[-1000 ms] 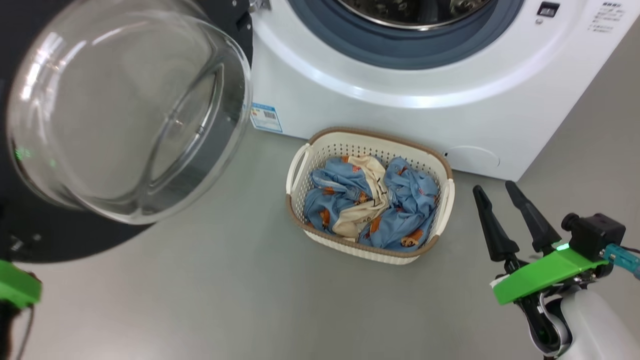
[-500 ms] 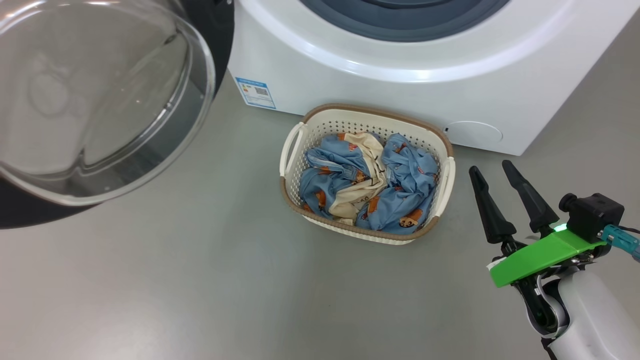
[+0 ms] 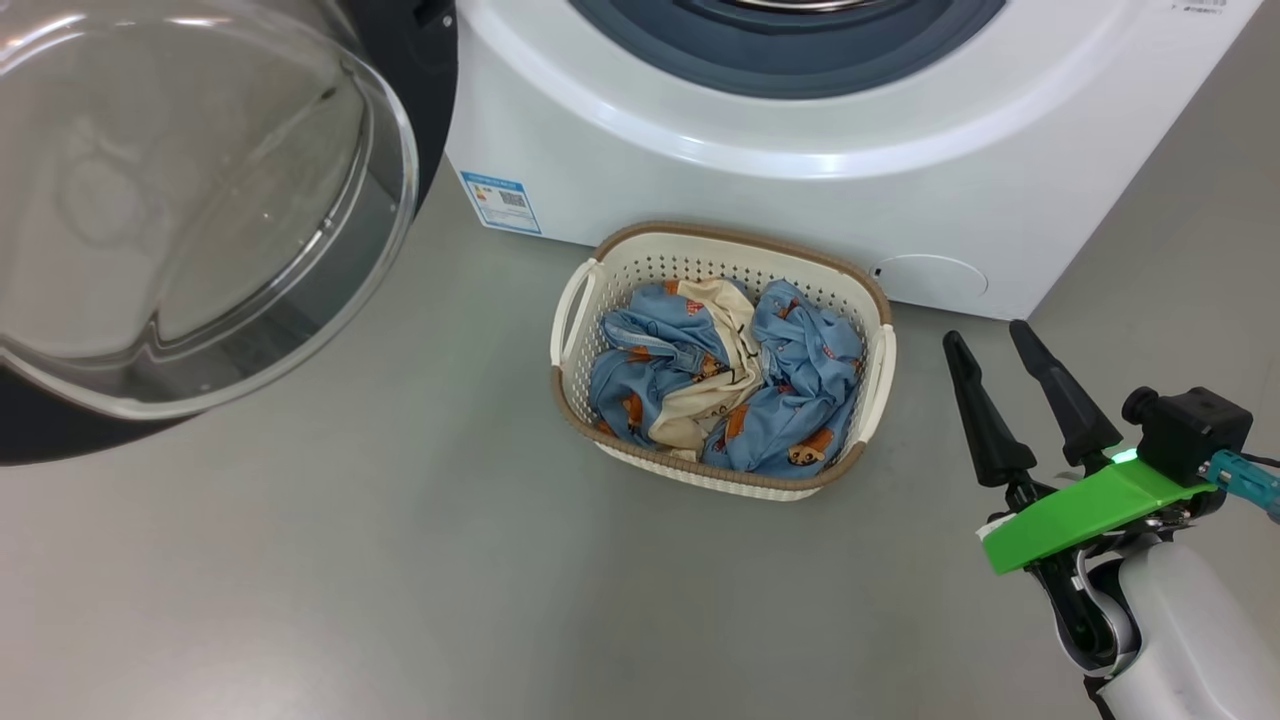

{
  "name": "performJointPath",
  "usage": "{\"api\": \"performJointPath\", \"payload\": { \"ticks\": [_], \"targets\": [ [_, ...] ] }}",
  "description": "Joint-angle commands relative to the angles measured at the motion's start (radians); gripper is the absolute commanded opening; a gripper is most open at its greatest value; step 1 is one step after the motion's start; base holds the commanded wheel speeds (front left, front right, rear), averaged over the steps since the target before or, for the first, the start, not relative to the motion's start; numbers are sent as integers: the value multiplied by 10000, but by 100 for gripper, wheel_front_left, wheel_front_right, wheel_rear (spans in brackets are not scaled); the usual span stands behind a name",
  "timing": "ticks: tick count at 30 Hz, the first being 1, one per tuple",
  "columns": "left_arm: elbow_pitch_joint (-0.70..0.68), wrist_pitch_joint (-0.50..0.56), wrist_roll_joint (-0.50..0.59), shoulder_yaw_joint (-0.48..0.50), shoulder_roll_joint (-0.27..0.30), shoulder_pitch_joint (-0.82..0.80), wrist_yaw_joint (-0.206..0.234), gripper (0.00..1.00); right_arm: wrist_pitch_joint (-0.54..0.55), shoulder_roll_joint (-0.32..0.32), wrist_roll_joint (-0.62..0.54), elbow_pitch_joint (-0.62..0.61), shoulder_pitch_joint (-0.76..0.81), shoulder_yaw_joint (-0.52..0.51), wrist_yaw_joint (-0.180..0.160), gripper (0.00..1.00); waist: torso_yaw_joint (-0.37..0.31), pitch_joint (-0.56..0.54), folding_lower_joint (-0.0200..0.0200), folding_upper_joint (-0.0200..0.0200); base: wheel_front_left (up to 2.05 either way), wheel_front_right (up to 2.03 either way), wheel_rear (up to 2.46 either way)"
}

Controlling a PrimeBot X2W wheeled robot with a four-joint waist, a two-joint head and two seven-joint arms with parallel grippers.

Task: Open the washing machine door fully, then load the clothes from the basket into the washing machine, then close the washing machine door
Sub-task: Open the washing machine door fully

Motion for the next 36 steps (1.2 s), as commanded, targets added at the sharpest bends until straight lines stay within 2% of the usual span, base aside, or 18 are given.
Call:
{"api": "performJointPath", "payload": {
  "ticks": [1,15,16,17,18,19,20,27,36],
  "targets": [
    [-22,-155,47,231,730,-301,-6,0,-120,32,-162,-215,123,183,98,100,30,-89,0,-1,0,0,0],
    [-594,-576,-125,-452,384,484,-91,0,-120,79,-5,-138,418,214,98,100,49,-718,0,-1,0,0,0],
    [-710,-607,-162,-475,367,573,-93,5,-120,87,8,-132,449,224,98,100,32,-774,0,-1,0,0,0],
    [-828,-625,-185,-512,351,663,-94,22,-120,95,18,-133,471,227,98,100,15,-803,0,-1,0,0,0],
    [-954,-647,-218,-531,326,762,-95,45,-120,106,30,-131,485,235,98,100,-12,-834,0,-1,0,0,0],
    [-1094,-671,-251,-542,294,866,-95,89,-120,116,43,-130,495,240,98,100,-41,-864,0,-1,0,0,0],
    [-1241,-693,-265,-557,265,974,-95,100,-120,125,53,-135,508,237,98,100,-71,-896,0,-1,0,0,0],
    [-2522,-789,-349,-552,25,1731,116,100,-120,140,78,-239,600,162,98,100,-362,-1069,0,-1,0,0,0],
    [-5025,-853,-450,-560,-568,3315,847,100,-120,217,45,-377,877,241,98,100,-1040,-1591,0,-1,0,0,0]
  ]
}}
